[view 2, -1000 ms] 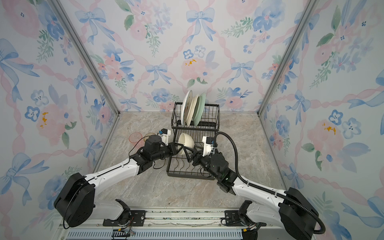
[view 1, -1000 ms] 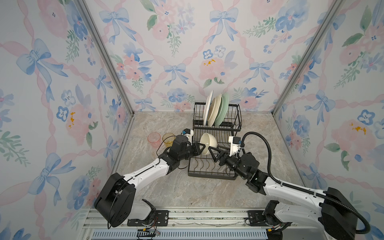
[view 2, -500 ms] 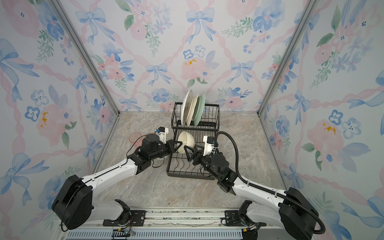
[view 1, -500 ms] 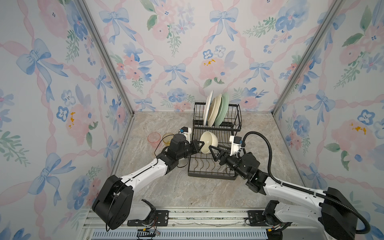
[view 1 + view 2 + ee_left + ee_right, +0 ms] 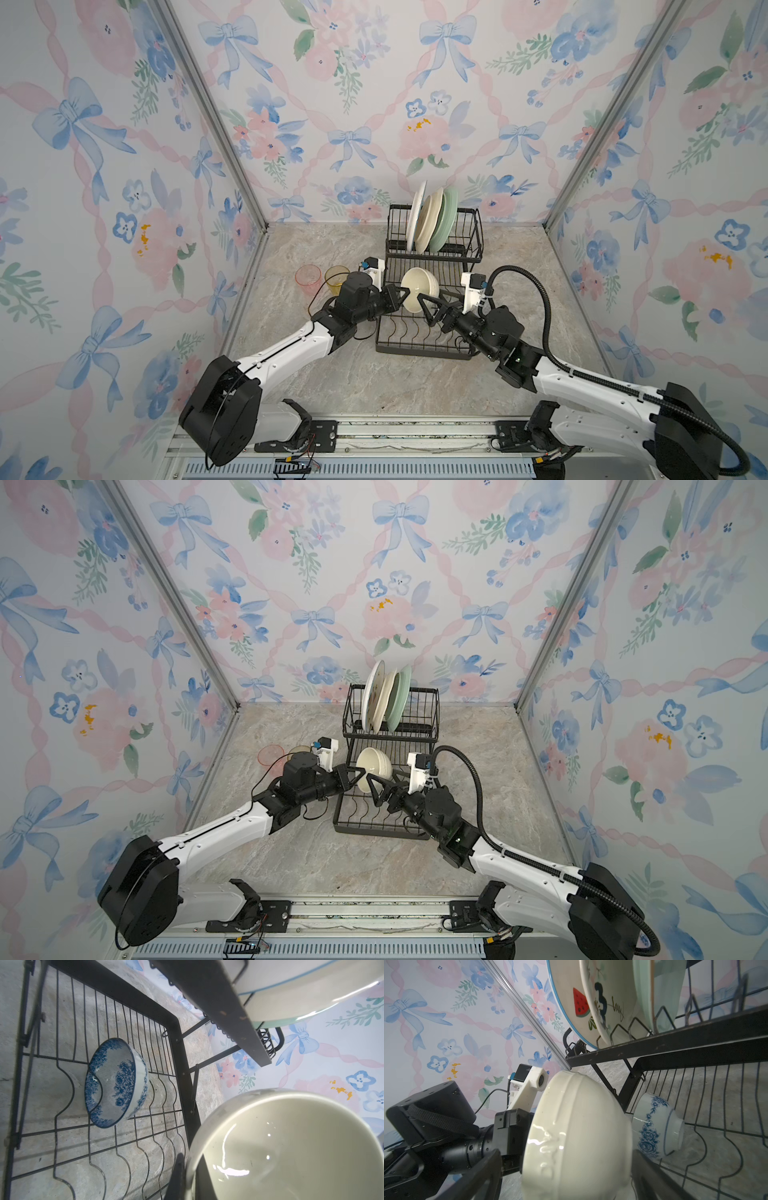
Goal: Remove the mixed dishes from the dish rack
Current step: 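Open and withdraw the right gripper while the left gripper pulls the bowl out, then lower the white bowl into the large white bowl with the left gripper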
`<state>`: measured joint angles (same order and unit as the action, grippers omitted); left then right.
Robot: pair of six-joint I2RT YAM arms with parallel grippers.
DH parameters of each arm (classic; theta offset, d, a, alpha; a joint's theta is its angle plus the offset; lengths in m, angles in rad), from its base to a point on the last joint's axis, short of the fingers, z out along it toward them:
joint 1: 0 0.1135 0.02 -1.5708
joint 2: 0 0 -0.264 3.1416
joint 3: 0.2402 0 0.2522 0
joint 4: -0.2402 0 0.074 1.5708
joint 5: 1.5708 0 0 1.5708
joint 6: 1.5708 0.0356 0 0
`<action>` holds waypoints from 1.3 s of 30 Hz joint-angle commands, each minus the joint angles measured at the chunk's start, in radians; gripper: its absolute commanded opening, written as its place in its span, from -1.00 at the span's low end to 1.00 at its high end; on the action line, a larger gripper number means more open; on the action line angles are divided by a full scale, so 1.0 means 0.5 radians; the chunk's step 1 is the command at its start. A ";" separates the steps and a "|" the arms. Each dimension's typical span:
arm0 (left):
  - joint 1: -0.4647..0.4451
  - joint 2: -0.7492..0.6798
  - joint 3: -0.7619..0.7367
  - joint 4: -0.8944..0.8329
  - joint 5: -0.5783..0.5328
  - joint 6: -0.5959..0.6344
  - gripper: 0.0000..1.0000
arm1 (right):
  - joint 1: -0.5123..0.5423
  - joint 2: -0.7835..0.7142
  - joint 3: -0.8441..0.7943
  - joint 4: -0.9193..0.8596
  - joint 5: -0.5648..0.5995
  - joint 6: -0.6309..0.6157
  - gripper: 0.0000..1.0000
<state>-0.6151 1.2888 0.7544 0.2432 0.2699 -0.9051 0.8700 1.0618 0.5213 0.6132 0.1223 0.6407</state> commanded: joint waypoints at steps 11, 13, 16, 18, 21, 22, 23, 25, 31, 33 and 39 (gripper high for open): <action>0.118 -0.282 -0.108 -0.431 -0.288 0.238 -1.00 | 0.104 -0.195 0.064 -0.255 0.261 -0.285 0.94; 0.174 -0.324 -0.122 -0.470 -0.288 0.255 -1.00 | 0.105 -0.214 0.054 -0.260 0.278 -0.297 0.94; 0.270 -0.380 -0.141 -0.549 -0.293 0.280 -1.00 | 0.106 -0.247 0.032 -0.268 0.294 -0.318 0.94; 0.330 -0.417 -0.151 -0.596 -0.291 0.308 -1.00 | 0.106 -0.266 0.022 -0.290 0.315 -0.324 0.94; 0.422 -0.469 -0.166 -0.667 -0.312 0.345 -1.00 | 0.104 -0.303 0.004 -0.317 0.333 -0.341 0.94; 0.447 -0.483 -0.174 -0.682 -0.321 0.357 -1.00 | 0.104 -0.319 0.001 -0.331 0.338 -0.345 0.94; 0.472 -0.493 -0.180 -0.700 -0.332 0.366 -1.00 | 0.104 -0.336 -0.005 -0.345 0.346 -0.349 0.94; 0.508 -0.496 -0.180 -0.727 -0.357 0.385 -1.00 | 0.104 -0.363 -0.013 -0.375 0.362 -0.349 0.94; 0.585 -0.465 -0.189 -0.774 -0.494 0.411 -1.00 | 0.105 -0.456 -0.069 -0.409 0.385 -0.336 0.94; 0.590 -0.423 -0.184 -0.773 -0.561 0.433 -1.00 | 0.105 -0.489 -0.079 -0.437 0.400 -0.336 0.94; 0.622 -0.275 -0.150 -0.773 -0.606 0.461 -1.00 | 0.104 -0.586 -0.099 -0.515 0.418 -0.373 0.94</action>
<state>-0.3134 1.1408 0.6605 -0.1833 -0.0093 -0.6941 0.9119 0.7948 0.4839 0.3851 0.3088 0.4782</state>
